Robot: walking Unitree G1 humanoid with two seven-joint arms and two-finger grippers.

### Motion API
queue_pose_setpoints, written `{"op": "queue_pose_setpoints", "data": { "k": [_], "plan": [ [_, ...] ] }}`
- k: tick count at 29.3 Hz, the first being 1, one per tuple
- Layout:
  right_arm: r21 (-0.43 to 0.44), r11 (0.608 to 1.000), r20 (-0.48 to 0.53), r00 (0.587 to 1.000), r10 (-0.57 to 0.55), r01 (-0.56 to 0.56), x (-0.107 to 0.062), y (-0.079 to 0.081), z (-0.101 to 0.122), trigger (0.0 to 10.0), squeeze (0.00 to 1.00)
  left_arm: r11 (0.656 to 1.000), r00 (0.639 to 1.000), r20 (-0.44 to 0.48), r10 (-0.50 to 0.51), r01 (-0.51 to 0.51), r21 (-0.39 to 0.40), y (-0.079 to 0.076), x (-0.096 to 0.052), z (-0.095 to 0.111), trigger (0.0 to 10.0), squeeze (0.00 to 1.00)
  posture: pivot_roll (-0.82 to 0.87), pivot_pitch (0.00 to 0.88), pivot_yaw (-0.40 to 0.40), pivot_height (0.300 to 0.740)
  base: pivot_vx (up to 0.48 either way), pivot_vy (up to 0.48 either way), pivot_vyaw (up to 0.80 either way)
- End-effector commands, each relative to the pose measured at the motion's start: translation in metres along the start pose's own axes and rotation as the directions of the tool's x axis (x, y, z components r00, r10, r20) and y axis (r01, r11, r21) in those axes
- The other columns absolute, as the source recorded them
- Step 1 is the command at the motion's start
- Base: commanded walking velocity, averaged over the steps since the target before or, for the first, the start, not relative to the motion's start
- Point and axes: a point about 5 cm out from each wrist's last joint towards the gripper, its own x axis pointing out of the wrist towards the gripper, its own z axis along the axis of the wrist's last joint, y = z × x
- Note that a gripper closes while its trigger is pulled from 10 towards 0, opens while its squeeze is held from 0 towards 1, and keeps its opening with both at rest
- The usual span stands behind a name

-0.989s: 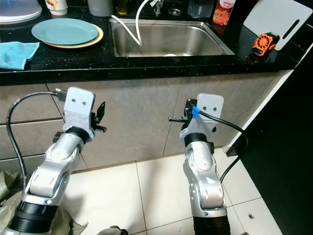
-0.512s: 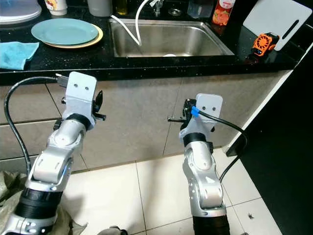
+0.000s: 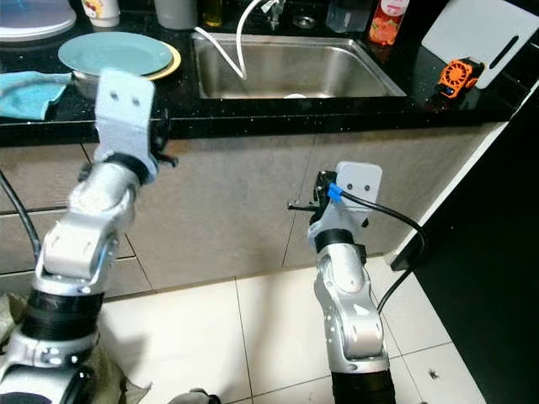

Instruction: Kitchen organization

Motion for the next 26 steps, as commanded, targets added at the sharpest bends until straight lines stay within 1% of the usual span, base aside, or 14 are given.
{"op": "queue_pose_setpoints", "data": {
  "k": [1, 3, 4, 6, 7, 8, 10, 13, 14, 16, 23, 24, 25, 26],
  "plan": [
    [0.015, 1.0, -0.021, 1.0, -0.01, 0.01, -0.002, -0.001, -0.006, 10.0, 0.0, 0.999, 0.999, -0.042, -0.034, 0.035, 0.039, 0.001, 0.002, 0.0, 10.0, 0.0, 0.27, 0.06, -0.06, 0.74, 0.0, 0.0, 0.0],
    [0.013, 1.0, -0.022, 1.0, -0.008, 0.008, -0.002, -0.001, -0.006, 10.0, 0.0, 0.985, 0.993, -0.071, -0.096, 0.105, 0.134, 0.015, 0.006, 0.007, 10.0, 0.0, 0.28, 0.061, -0.062, 0.74, 0.0, 0.0, 0.0],
    [0.013, 1.0, -0.022, 1.0, -0.008, 0.008, -0.002, -0.001, -0.006, 10.0, 0.0, 0.985, 0.993, -0.071, -0.096, 0.105, 0.134, 0.015, 0.006, 0.007, 10.0, 0.0, 0.28, 0.061, -0.062, 0.74, 0.0, 0.0, 0.0],
    [0.012, 1.0, -0.024, 1.0, -0.004, 0.004, -0.002, 0.0, -0.007, 10.0, 0.0, 0.962, 0.995, -0.073, -0.065, 0.082, 0.261, 0.041, 0.01, 0.007, 10.0, 0.0, 0.28, 0.061, -0.067, 0.74, 0.0, 0.0, 0.0],
    [0.012, 1.0, -0.024, 1.0, -0.004, 0.004, -0.002, 0.0, -0.007, 10.0, 0.0, 0.962, 0.995, -0.073, -0.065, 0.082, 0.261, 0.041, 0.01, 0.007, 10.0, 0.0, 0.28, 0.061, -0.067, 0.74, 0.0, 0.0, 0.0],
    [0.012, 1.0, -0.024, 1.0, -0.003, 0.003, -0.001, 0.0, -0.007, 10.0, 0.0, 0.953, 0.996, -0.078, -0.047, 0.068, 0.295, 0.049, 0.011, 0.006, 10.0, 0.0, 0.27, 0.062, -0.068, 0.74, 0.0, 0.0, 0.0],
    [0.011, 1.0, -0.023, 1.0, 0.0, 0.0, -0.001, 0.0, -0.006, 10.0, 0.0, 0.911, 0.996, -0.085, 0.015, 0.021, 0.411, 0.07, 0.011, -0.001, 10.0, 0.0, 0.27, 0.063, -0.077, 0.74, 0.0, 0.0, 0.0],
    [0.011, 1.0, -0.023, 1.0, 0.001, -0.001, -0.001, 0.0, -0.006, 10.0, 0.0, 0.894, 0.995, -0.092, 0.027, 0.017, 0.447, 0.075, 0.011, -0.003, 10.0, 0.0, 0.27, 0.063, -0.078, 0.74, 0.0, 0.0, 0.0],
    [0.009, 1.0, -0.023, 1.0, 0.005, -0.004, 0.0, 0.0, -0.005, 10.0, 0.0, 0.857, 0.994, -0.108, 0.029, 0.031, 0.515, 0.08, 0.009, -0.008, 10.0, 0.0, 0.25, 0.063, -0.085, 0.74, 0.0, 0.0, 0.0],
    [0.006, 1.0, -0.023, 1.0, 0.009, -0.008, 0.0, 0.0, -0.005, 10.0, 0.0, 0.806, 0.987, -0.162, 0.02, 0.08, 0.587, 0.087, 0.005, -0.016, 10.0, 0.0, 0.25, 0.063, -0.086, 0.74, 0.0, 0.0, 0.0],
    [0.004, 1.0, -0.021, 1.0, 0.011, -0.01, 0.0, 0.0, -0.003, 10.0, 0.0, 0.746, 0.984, -0.174, 0.029, 0.095, 0.66, 0.097, 0.003, -0.019, 10.0, 0.0, 0.25, 0.063, -0.087, 0.74, 0.0, 0.0, 0.0],
    [0.004, 1.0, -0.021, 1.0, 0.011, -0.01, 0.0, 0.0, -0.003, 10.0, 0.0, 0.746, 0.984, -0.174, 0.029, 0.095, 0.66, 0.097, 0.003, -0.019, 10.0, 0.0, 0.25, 0.063, -0.087, 0.74, 0.0, 0.0, 0.0],
    [0.004, 1.0, -0.021, 1.0, 0.011, -0.011, 0.0, 0.0, -0.003, 10.0, 0.0, 0.773, 0.985, -0.171, 0.02, 0.093, 0.628, 0.098, 0.002, -0.021, 10.0, 0.0, 0.25, 0.063, -0.087, 0.74, 0.0, 0.0, 0.0],
    [0.004, 1.0, -0.02, 1.0, 0.012, -0.012, 0.0, 0.0, -0.003, 10.0, 0.0, 0.76, 0.985, -0.169, 0.022, 0.093, 0.643, 0.101, 0.002, -0.022, 10.0, 0.0, 0.25, 0.063, -0.088, 0.74, 0.0, 0.0, 0.0]
  ]
}}
